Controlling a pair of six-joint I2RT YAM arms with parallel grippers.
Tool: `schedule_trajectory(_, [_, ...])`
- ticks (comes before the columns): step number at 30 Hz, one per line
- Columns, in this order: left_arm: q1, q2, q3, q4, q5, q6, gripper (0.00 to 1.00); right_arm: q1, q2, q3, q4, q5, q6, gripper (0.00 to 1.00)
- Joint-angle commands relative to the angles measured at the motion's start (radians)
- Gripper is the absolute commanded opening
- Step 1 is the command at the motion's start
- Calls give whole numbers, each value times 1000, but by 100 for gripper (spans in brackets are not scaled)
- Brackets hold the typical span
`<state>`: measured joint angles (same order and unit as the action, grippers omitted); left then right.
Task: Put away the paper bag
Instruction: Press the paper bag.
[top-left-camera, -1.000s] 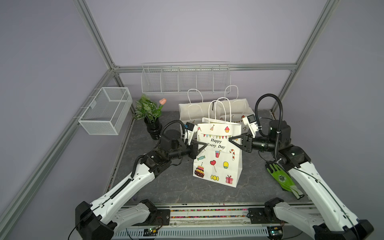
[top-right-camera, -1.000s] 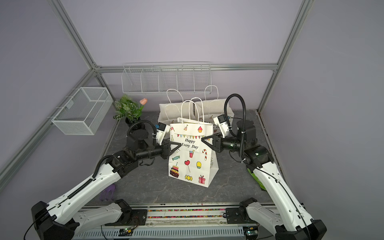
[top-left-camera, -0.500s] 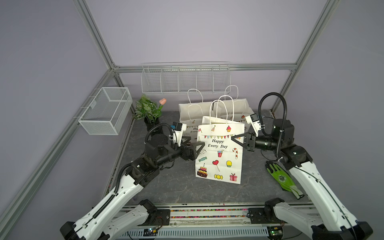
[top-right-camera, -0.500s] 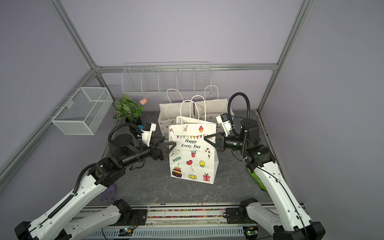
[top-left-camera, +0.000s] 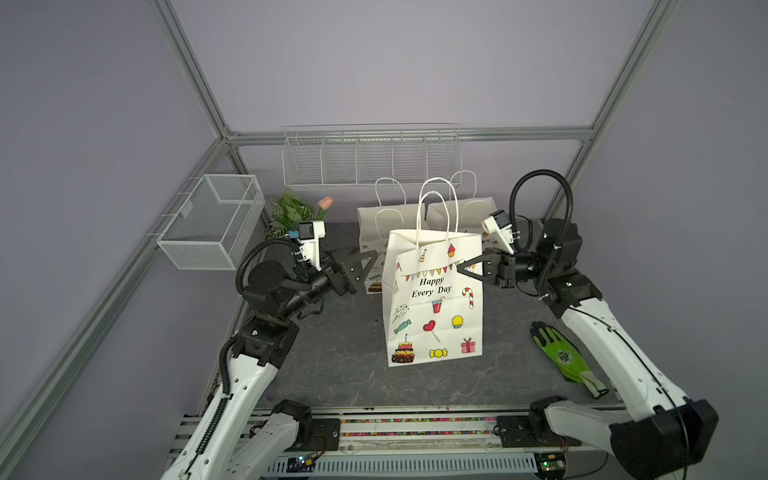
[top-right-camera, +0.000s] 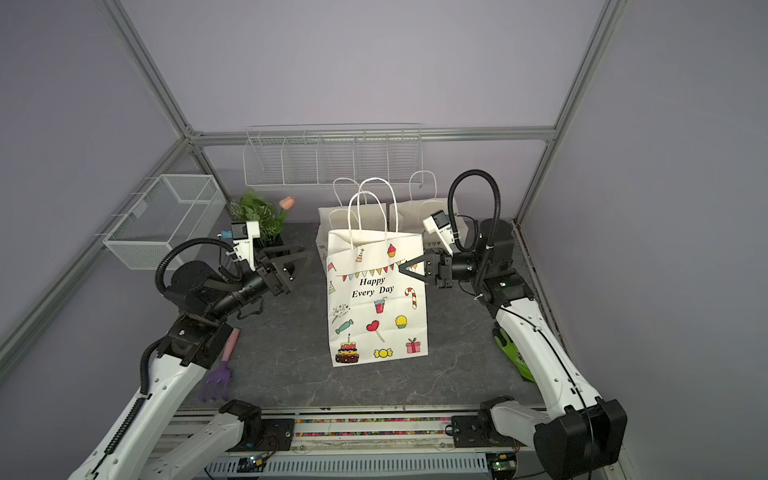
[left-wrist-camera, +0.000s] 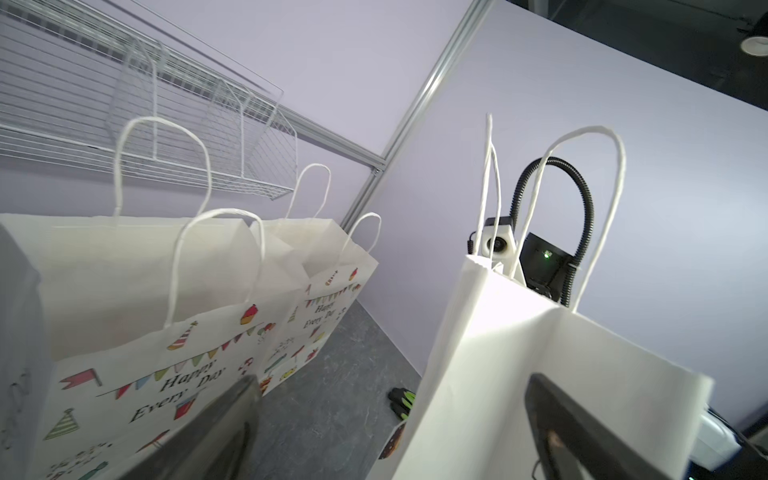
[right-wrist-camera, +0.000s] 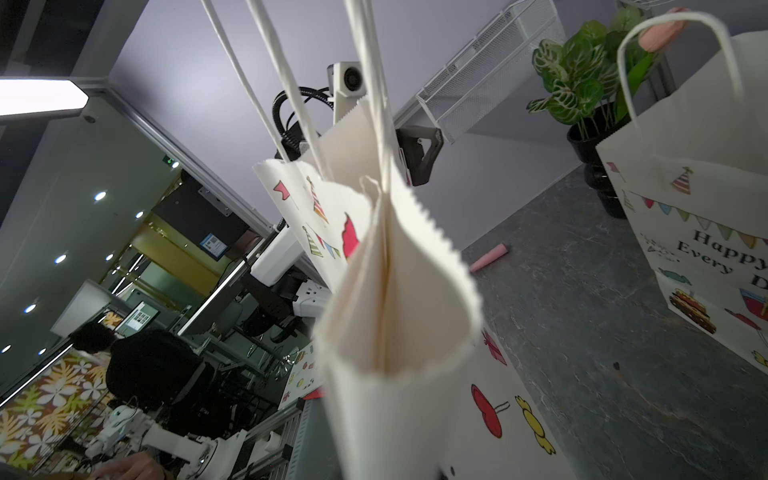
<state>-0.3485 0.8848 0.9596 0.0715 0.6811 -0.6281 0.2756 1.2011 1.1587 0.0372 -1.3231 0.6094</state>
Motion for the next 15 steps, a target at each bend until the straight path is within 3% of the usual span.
schedule_trajectory(1, [5,8,10,136,155,-44,100,30,5,45,72,-109,-27,7])
schedule_trajectory(8, [5,17,-46,318,255,-133,100,51,82,149,-101,-124,-146,7])
schedule_trajectory(15, [3,-62,-92,168,292,-45,100,53,101,206,-100,-133,-129,7])
